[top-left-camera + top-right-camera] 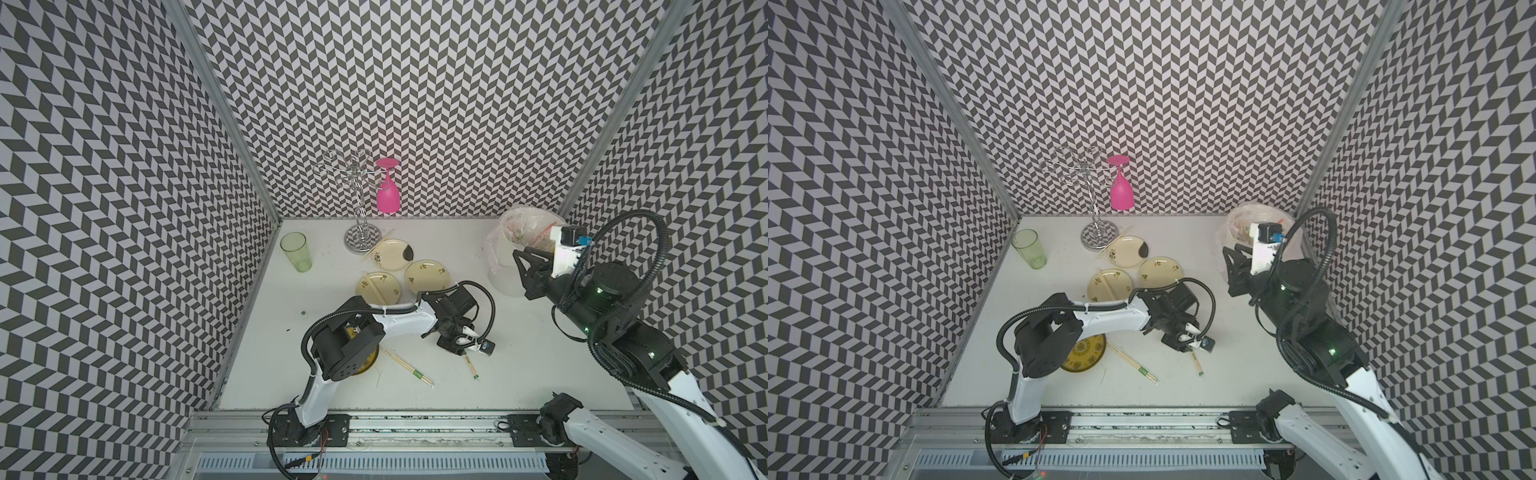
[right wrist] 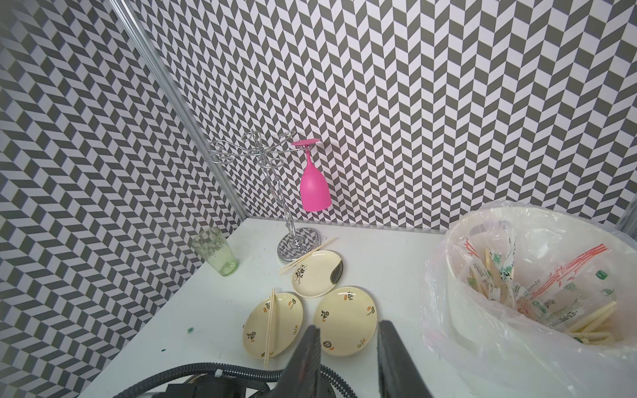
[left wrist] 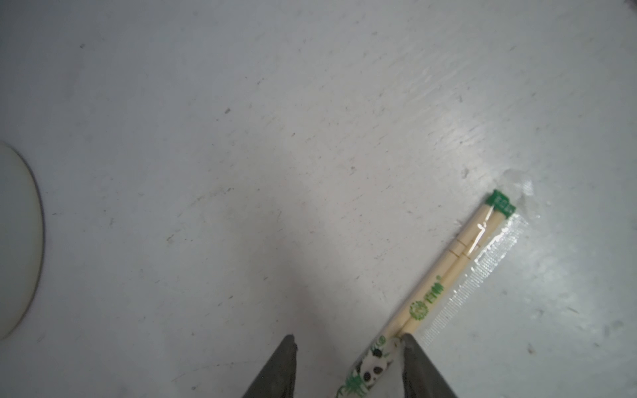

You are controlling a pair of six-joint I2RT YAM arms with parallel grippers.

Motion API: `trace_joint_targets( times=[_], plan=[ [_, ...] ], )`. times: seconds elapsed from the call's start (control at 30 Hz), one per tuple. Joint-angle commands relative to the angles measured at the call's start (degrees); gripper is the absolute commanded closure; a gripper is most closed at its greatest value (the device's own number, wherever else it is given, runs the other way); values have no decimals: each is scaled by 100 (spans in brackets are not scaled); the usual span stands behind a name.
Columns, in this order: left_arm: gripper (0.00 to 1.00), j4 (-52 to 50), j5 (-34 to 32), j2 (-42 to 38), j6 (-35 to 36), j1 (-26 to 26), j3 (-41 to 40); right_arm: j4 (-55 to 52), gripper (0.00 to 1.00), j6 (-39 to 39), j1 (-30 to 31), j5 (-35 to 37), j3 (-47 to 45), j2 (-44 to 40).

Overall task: Remove the packaging of disposable chopsticks
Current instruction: Pick up the disposable chopsticks from the center of the board.

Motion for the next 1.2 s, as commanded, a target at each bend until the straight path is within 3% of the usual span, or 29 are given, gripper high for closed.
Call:
trace_joint_targets(
  times=[0.0,0.13,0.33,0.47,0.93,1.17],
  plan=[
    [53,-548,-249,65,176,-38,143,370,71,-99,29,50,-91,-96],
    [58,-656,-532,108,229,-95,133,399,71,-93,27,59,-151,-112],
    [81,-928,-796,331,133,-188,264,408,71,-58,22,43,-196,-110],
    [90,-974,-782,354,-13,-201,313,408,72,-23,21,9,-186,-96],
    [100,-272,-517,-154,-529,-104,391,425,72,125,23,-62,-108,8],
    [100,1159,-12,-1241,-1714,395,-175,556,71,235,22,-139,1,61]
  ],
)
